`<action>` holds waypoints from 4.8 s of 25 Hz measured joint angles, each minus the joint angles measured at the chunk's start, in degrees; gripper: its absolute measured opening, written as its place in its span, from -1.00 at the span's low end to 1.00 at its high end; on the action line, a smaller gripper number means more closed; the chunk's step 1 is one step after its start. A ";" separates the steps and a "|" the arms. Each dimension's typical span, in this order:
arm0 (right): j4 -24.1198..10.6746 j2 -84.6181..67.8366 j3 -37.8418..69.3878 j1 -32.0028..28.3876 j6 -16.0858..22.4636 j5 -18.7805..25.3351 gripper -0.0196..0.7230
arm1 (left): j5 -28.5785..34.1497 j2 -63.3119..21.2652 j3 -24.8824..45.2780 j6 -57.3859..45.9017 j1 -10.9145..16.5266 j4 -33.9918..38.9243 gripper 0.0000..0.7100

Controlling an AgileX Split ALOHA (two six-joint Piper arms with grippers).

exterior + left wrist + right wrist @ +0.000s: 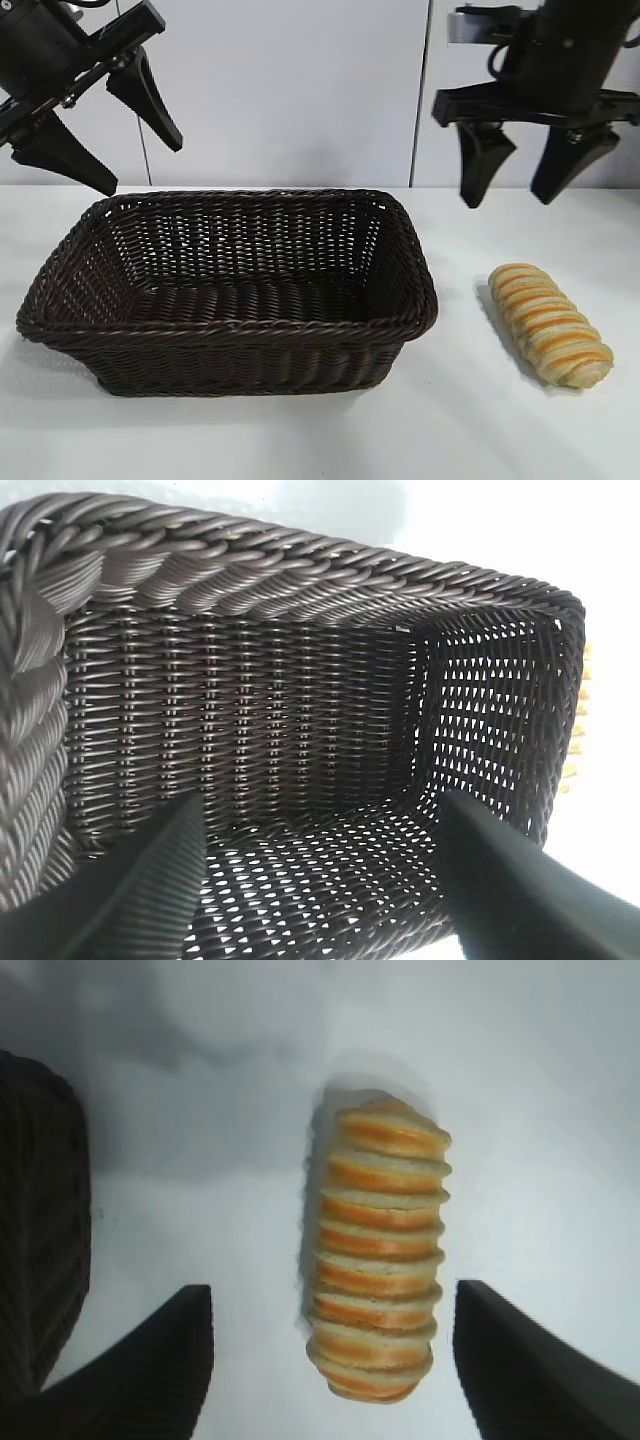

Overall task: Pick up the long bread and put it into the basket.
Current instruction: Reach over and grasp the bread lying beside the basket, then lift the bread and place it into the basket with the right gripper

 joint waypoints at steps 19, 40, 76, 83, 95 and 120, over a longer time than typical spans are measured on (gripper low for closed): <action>-2.84 14.16 1.89 0.01 0.57 -1.18 0.39 | -0.02 0.00 0.00 0.62 0.00 0.00 0.35; -4.09 10.29 1.89 -0.12 1.75 -0.90 -0.53 | -0.02 0.00 0.00 0.85 0.00 0.00 0.35; -1.91 2.85 -9.25 25.08 0.13 3.03 -0.57 | 0.21 0.00 0.01 1.70 0.00 0.00 0.35; -1.04 6.63 -9.25 26.69 0.13 -3.12 -0.57 | 0.22 0.00 0.01 1.70 0.00 0.00 0.35; 0.42 13.36 -9.25 26.69 0.13 -8.57 -0.57 | 0.77 0.00 0.01 1.70 0.00 0.48 0.35; 2.02 11.89 -13.82 25.91 -1.51 -4.49 0.31 | 0.89 0.00 0.01 1.70 0.00 0.48 0.35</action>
